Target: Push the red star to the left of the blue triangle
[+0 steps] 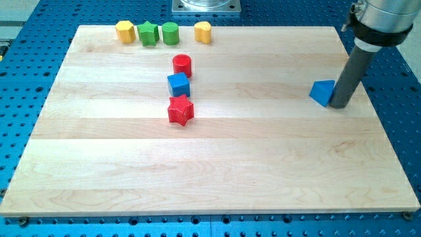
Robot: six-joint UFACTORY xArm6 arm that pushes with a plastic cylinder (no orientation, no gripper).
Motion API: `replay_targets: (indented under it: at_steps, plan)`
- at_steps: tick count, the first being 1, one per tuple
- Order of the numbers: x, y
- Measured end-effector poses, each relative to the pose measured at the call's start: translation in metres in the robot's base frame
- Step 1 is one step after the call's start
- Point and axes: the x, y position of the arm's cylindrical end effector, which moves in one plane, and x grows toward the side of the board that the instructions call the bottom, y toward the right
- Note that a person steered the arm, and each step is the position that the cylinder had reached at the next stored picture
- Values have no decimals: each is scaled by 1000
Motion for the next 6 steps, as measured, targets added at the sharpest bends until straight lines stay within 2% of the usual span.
replay_targets:
  at_steps: [2,3,4,5,6]
  plan:
    - [9,-22]
    - [58,-126]
    - [76,-268]
    - [61,-361]
    - [36,-285]
